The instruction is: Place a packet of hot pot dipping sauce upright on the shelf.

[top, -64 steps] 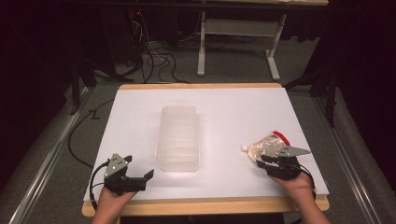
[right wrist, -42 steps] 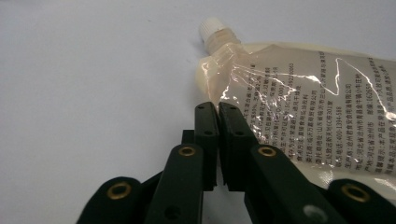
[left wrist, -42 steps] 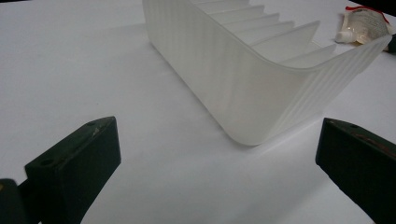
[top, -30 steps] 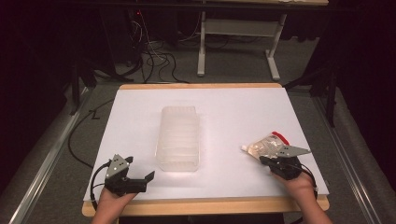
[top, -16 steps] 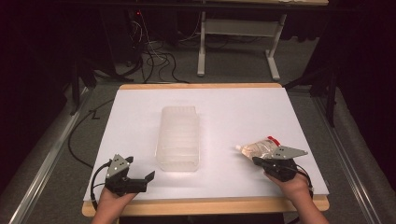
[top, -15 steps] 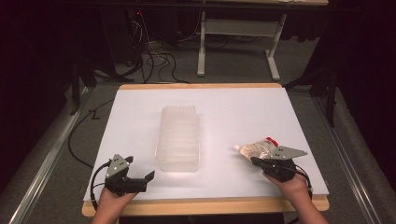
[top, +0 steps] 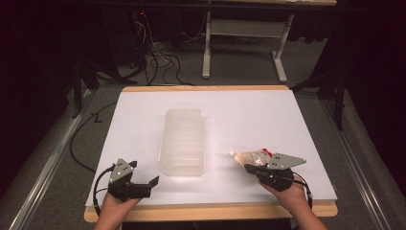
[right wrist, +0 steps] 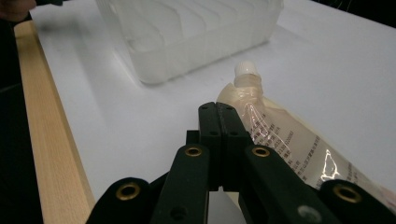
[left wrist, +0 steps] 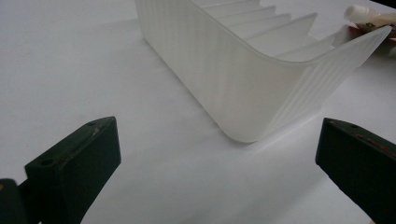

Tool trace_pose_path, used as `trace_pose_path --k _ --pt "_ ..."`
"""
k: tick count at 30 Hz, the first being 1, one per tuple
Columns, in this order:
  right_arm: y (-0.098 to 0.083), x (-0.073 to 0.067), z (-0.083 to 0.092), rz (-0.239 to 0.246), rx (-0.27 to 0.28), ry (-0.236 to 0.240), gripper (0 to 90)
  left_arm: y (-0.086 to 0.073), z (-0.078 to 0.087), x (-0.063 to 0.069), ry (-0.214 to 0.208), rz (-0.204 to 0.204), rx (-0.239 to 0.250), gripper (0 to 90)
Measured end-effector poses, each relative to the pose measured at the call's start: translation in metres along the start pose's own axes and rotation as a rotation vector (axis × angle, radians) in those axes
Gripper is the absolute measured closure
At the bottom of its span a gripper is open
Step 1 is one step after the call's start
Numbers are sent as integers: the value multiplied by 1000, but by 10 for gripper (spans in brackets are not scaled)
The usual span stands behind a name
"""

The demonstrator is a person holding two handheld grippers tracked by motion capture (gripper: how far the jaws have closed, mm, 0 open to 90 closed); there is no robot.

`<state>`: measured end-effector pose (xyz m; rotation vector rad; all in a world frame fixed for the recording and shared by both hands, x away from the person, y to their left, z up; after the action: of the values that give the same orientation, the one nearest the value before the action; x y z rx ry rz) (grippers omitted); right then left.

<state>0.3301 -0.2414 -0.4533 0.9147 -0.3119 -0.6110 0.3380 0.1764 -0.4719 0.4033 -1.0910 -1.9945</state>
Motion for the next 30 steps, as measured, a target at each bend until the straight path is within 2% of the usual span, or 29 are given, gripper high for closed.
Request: trace_pose_path --k 5,9,11,14,18,20,30 --pt "12 -1 11 0 80 -22 900 0 0 -1 2 3 2 5" --pt "15 5 20 -13 112 -40 900 0 0 -1 3 7 4 5" --pt "17 12 32 -32 150 -68 900 0 0 0 0 -1 -3 5" --pt "17 16 38 -38 172 -84 900 0 0 0 1 2 1 5" --pt "15 28 53 -72 218 -127 900 0 0 0 2 2 0 5" --pt "15 30 56 -74 223 -140 900 0 0 -1 2 4 1 6" --pt "6 57 80 -149 293 -236 900 0 -1 -1 3 2 -3 6"
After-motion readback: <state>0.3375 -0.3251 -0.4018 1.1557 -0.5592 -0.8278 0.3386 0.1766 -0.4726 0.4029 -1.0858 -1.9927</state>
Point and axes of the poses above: each handheld gripper's, and its own axes: z roughly backward along the jaws, y roughly out of its top, x roughly to its right, the point moved 4 cm from there along -z, roughly forward along the jaws, and after that the axes turned 5 degrees about -x, right-handed, at the moved point
